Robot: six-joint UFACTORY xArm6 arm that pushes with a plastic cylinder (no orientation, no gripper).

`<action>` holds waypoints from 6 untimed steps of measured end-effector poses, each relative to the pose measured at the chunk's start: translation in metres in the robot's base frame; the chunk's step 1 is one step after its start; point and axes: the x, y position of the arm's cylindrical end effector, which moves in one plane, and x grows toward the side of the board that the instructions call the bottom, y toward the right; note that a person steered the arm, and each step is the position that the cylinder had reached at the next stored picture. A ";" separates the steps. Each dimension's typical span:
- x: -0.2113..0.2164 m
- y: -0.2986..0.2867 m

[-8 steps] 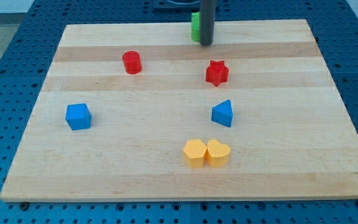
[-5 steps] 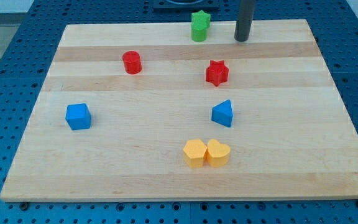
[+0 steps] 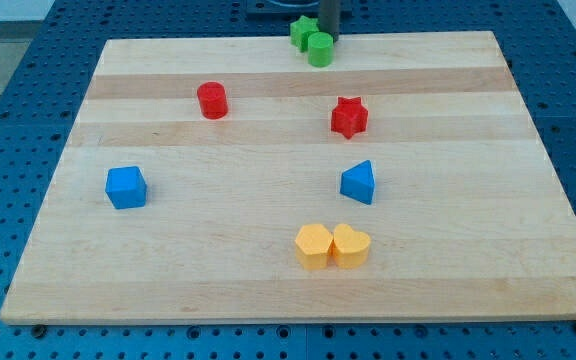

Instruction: Move the green star towards the top left of the green circle

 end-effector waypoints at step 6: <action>0.018 -0.028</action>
